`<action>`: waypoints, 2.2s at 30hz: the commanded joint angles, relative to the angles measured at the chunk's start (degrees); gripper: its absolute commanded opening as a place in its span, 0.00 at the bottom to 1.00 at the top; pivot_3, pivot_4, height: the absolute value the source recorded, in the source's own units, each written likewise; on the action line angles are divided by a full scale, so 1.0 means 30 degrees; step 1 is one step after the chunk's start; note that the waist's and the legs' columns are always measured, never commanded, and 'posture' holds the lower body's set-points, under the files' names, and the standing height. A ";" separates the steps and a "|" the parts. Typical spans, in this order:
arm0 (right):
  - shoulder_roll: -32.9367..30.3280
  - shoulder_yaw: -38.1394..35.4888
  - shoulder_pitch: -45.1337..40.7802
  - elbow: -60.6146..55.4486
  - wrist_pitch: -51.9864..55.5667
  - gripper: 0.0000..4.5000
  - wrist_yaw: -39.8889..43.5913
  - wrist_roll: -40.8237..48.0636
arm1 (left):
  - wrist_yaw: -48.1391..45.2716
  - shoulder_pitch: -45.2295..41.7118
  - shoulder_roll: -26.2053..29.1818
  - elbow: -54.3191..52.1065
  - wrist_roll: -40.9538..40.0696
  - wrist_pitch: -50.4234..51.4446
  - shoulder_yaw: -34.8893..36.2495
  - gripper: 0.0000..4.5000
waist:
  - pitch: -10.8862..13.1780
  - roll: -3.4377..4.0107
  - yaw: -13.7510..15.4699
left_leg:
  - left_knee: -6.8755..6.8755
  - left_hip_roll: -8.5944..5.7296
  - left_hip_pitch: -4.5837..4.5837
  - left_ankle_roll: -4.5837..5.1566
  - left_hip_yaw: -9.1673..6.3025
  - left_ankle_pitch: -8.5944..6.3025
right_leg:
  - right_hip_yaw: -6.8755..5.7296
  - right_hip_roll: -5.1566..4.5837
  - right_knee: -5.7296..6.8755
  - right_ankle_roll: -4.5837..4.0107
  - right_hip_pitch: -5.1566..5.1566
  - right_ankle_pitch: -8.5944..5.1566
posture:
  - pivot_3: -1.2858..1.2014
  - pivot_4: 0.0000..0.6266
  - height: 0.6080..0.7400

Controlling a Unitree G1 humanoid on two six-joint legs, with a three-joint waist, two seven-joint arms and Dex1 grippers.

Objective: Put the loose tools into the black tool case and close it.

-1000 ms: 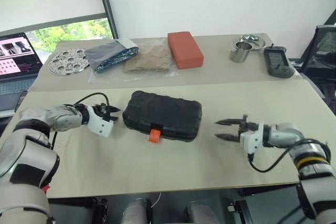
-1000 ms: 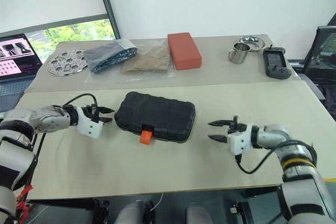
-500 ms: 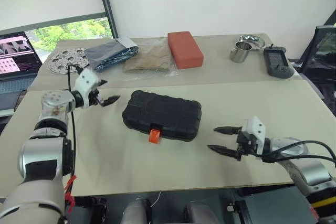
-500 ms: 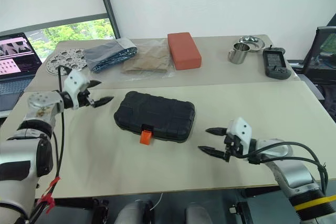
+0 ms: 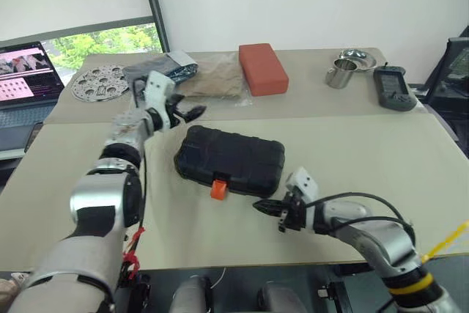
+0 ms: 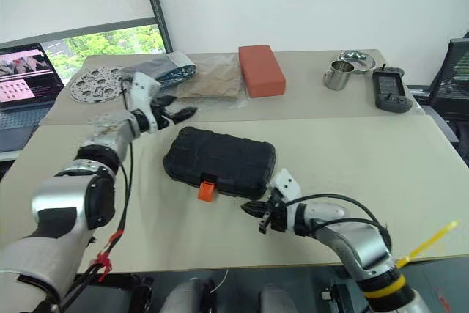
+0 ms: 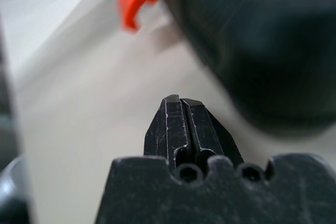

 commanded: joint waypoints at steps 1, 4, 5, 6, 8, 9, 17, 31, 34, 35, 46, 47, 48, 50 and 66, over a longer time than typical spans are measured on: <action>0.0489 0.0173 -0.0384 0.0295 -0.0309 0.00 -0.0545 -0.1259 | 0.0133 -0.0006 -0.0104 -0.0332 0.0751 0.0003 -0.0688 1.00 | -0.0012 0.0015 -0.0009 | -0.0004 0.0005 -0.0020 -0.0038 0.0000 0.0024 | 0.0003 0.0008 0.0001 -0.0001 -0.0027 0.0000 | 0.52 0.24 1.00; 0.1209 -0.0202 -0.0619 0.0742 -0.0527 0.00 -0.1122 -0.1871 | 0.0208 0.0168 -0.0171 -0.0305 0.1452 -0.0032 -0.1363 1.00 | -0.0043 0.0028 -0.0019 | -0.0030 0.0009 0.0007 -0.0080 0.0007 0.0051 | 0.0013 0.0021 0.0005 0.0000 -0.0027 0.0000 | 0.52 0.24 1.00; 0.1355 -0.0438 -0.0728 0.0935 -0.0618 0.00 -0.1308 -0.2092 | -0.0431 0.0249 -0.0104 -0.0283 0.1604 0.0249 -0.1585 1.00 | -0.0051 0.0034 -0.0029 | -0.0029 0.0017 0.0009 -0.0083 0.0006 0.0053 | 0.0013 0.0029 0.0006 0.0000 -0.0022 0.0001 | 0.52 0.24 1.00; 0.1478 -0.0668 -0.0833 0.1157 -0.0769 0.00 -0.1493 -0.2346 | -0.1106 0.0331 -0.0033 -0.0277 0.1710 0.0490 -0.1771 1.00 | -0.0055 0.0037 -0.0034 | -0.0027 0.0019 0.0021 -0.0083 0.0006 0.0054 | 0.0016 0.0033 0.0019 -0.0001 -0.0015 0.0000 | 0.52 0.24 1.00; 0.1744 -0.1240 -0.1075 0.1751 -0.1050 0.00 -0.1895 -0.2777 | -0.2336 0.0482 0.0133 -0.0290 0.1813 0.1007 -0.2035 1.00 | -0.0059 0.0034 -0.0036 | -0.0025 0.0013 0.0034 -0.0080 0.0012 0.0051 | 0.0018 0.0032 0.0066 0.0000 -0.0019 0.0000 | 0.52 0.24 1.00; 0.1808 -0.1501 -0.1235 0.2084 -0.1309 0.00 -0.2026 -0.2998 | -0.2980 0.0579 0.0251 -0.0301 0.1851 0.1280 -0.2169 1.00 | -0.0063 0.0039 -0.0037 | -0.0015 0.0012 0.0038 -0.0078 0.0017 0.0050 | 0.0019 0.0031 0.0092 0.0001 -0.0022 -0.0001 | 0.52 0.24 1.00; 0.2444 -0.3112 -0.2827 0.5182 -0.3475 0.00 -0.3305 -0.4547 | -0.7147 0.1113 0.1161 -0.0551 0.1137 0.4272 -0.2095 1.00 | -0.0101 0.0083 -0.0132 | -0.0005 0.0009 0.0060 0.0041 0.0009 -0.0009 | 0.0023 0.0030 0.0179 0.0000 -0.0040 -0.0001 | 0.52 0.24 1.00; 0.1799 -0.3755 -0.1746 0.3294 -0.2973 0.00 -0.2227 -0.4895 | -0.8604 0.1258 0.1591 -0.2269 -0.0875 0.2488 -0.0667 1.00 | -0.0099 0.0081 -0.0021 | -0.0021 0.0011 -0.0019 -0.0059 0.0009 0.0050 | 0.0034 0.0015 0.0129 0.0001 -0.0083 -0.0002 | 0.52 0.24 1.00; 0.1567 -0.3750 -0.0732 0.0204 -0.1012 0.18 -0.2342 -0.4192 | -0.9904 0.0712 0.1398 -0.3108 -0.1560 0.2005 -0.0449 1.00 | -0.0098 0.0079 -0.0021 | -0.0030 0.0013 -0.0049 -0.0060 0.0002 0.0050 | 0.0030 0.0019 0.0116 0.0000 -0.0100 -0.0002 | 0.52 0.24 1.00; 0.1678 -0.3783 -0.0476 -0.0682 -0.0439 0.24 -0.2604 -0.4047 | -1.0191 0.0676 0.1348 -0.3426 -0.1501 0.1643 -0.0670 1.00 | -0.0097 0.0078 -0.0021 | -0.0036 0.0016 -0.0054 -0.0062 -0.0003 0.0051 | 0.0023 0.0023 0.0114 0.0000 -0.0101 -0.0002 | 0.52 0.24 1.00; 0.4523 -0.2778 -0.0017 -0.5993 0.6104 0.39 -0.6244 -0.3367 | -1.4369 0.2537 0.1667 -0.5284 0.0494 -0.2635 -0.4507 1.00 | -0.0098 0.0078 -0.0080 | -0.0065 0.0036 -0.0079 -0.0065 -0.0029 0.0054 | 0.0021 0.0051 0.0089 -0.0003 -0.0120 -0.0002 | 0.52 0.24 1.00; 0.4734 -0.2706 -0.0047 -0.6127 0.6420 0.39 -0.6367 -0.3271 | -1.4736 0.2608 0.1776 -0.5229 0.0621 -0.2756 -0.4699 1.00 | -0.0100 0.0081 -0.0064 | -0.0065 0.0036 -0.0092 -0.0059 -0.0039 0.0050 | 0.0017 0.0057 0.0083 -0.0002 -0.0120 -0.0002 | 0.52 0.24 1.00; 0.4934 -0.2663 -0.0089 -0.6226 0.6741 0.39 -0.6501 -0.3194 | -1.4930 0.2632 0.1858 -0.5175 0.0758 -0.2822 -0.4884 1.00 | -0.0101 0.0082 -0.0053 | -0.0065 0.0033 -0.0092 -0.0038 -0.0039 0.0037 | 0.0019 0.0056 0.0085 -0.0003 -0.0120 -0.0002 | 0.52 0.24 1.00; 0.5265 -0.2516 -0.0243 -0.6166 0.7061 0.39 -0.6809 -0.3273 | -1.4879 0.2609 0.1886 -0.5007 0.1013 -0.2921 -0.5206 1.00 | -0.0105 0.0080 -0.0047 | -0.0063 0.0030 -0.0094 0.0060 -0.0040 -0.0022 | 0.0019 0.0054 0.0082 -0.0003 -0.0119 -0.0002 | 0.52 0.24 1.00; 0.6052 -0.1552 -0.1530 -0.4914 0.7703 0.65 -0.7899 -0.4138 | -1.3217 0.3097 0.1303 -0.3959 0.1722 -0.3945 -0.6208 1.00 | -0.0318 0.0063 -0.0068 | -0.0052 0.0029 -0.0089 0.0104 -0.0063 -0.0048 | 0.0018 0.0054 0.0092 -0.0002 -0.0115 -0.0002 | 0.52 0.24 1.00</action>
